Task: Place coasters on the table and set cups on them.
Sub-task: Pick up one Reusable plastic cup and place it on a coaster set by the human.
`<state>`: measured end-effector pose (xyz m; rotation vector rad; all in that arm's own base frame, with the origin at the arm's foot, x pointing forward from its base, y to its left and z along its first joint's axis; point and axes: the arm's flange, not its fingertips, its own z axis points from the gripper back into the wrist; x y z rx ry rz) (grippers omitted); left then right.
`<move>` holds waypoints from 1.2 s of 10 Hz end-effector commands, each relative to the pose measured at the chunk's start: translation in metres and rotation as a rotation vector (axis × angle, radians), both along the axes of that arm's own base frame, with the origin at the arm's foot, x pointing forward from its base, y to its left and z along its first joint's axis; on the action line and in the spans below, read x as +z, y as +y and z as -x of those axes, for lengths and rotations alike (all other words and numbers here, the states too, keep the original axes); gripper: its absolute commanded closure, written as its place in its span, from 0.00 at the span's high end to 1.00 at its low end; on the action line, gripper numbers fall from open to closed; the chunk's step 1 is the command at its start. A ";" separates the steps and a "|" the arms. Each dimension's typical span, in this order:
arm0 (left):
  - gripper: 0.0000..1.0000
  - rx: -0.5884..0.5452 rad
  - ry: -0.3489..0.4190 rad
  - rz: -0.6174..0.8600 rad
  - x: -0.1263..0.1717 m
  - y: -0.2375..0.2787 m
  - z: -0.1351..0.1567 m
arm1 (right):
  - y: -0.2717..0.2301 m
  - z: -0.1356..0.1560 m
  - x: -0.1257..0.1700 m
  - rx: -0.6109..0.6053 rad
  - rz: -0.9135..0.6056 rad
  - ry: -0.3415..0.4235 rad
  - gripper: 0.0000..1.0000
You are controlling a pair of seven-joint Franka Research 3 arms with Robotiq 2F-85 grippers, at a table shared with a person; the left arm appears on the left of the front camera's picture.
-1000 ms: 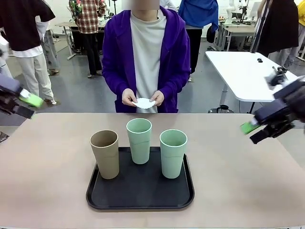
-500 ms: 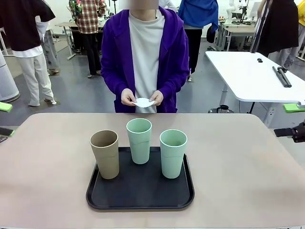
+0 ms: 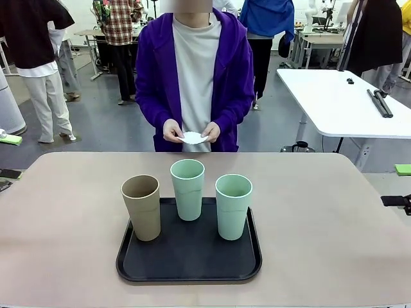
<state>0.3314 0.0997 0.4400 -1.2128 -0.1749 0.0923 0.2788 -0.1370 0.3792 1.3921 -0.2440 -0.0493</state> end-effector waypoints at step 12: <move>1.00 0.019 0.002 -0.023 0.005 0.003 0.003 | -0.004 0.002 0.000 -0.016 0.007 0.004 1.00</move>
